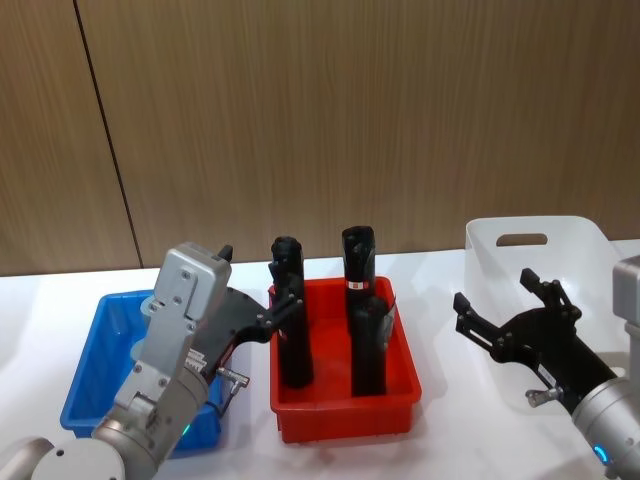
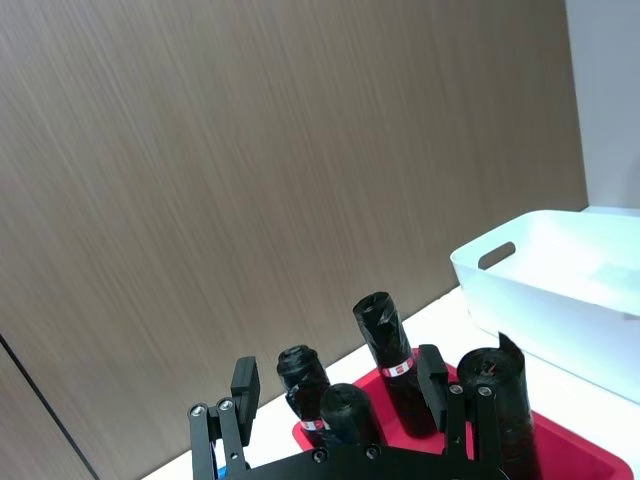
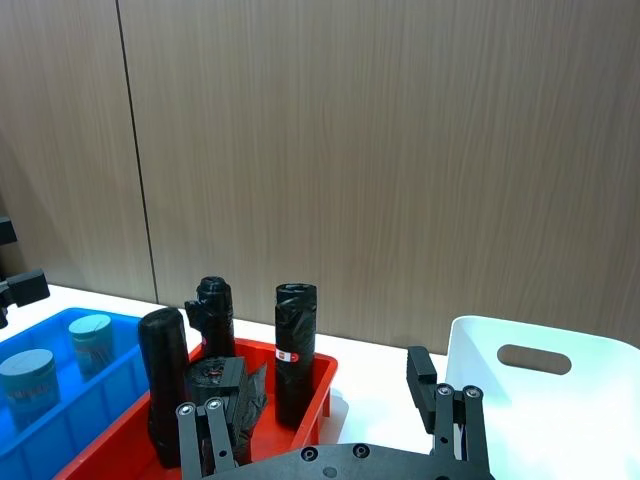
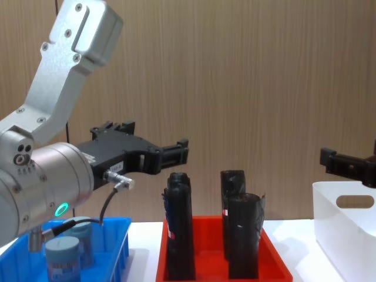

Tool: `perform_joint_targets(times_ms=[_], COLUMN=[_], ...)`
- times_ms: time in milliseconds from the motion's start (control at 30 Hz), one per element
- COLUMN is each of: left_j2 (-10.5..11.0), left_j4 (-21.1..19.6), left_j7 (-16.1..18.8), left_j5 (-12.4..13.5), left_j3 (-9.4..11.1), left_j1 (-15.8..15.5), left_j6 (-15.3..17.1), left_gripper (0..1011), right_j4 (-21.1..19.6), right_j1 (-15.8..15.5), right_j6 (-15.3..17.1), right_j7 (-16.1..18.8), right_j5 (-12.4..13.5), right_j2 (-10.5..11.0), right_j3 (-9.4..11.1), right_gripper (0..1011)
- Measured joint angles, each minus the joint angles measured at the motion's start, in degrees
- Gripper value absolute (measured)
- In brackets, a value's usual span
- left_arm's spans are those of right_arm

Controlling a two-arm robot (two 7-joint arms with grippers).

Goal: Pick the cotton swabs from the blue box and place them into the white box.

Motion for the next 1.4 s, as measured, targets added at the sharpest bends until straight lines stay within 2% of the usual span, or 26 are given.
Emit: perform_joint_targets(times_ms=[267,467,1100,1400], left_j2=[0.43,0.99,2.67,2.71], left_j4=[1.34,2.29,7.56,11.45], left_j7=[-1.09,-1.3,1.9,2.05], left_j5=[-0.13,-1.39,-13.35,-16.74], left_j3=[-1.04,-2.06,-6.46,-7.88], left_j1=[-0.79,-1.04,-1.13,-2.42], left_j6=[1.55,2.82,10.11,13.69], left_gripper=[1004,1004,1004,1004], right_j4=[0.0,0.0,0.0,0.0], right_j1=[0.0,0.0,0.0,0.0], right_j6=[0.0,0.0,0.0,0.0], right_j7=[0.0,0.0,0.0,0.0], right_j5=[0.0,0.0,0.0,0.0], right_j2=[0.0,0.0,0.0,0.0], right_j3=[0.0,0.0,0.0,0.0], right_gripper=[1001,1001,1001,1002])
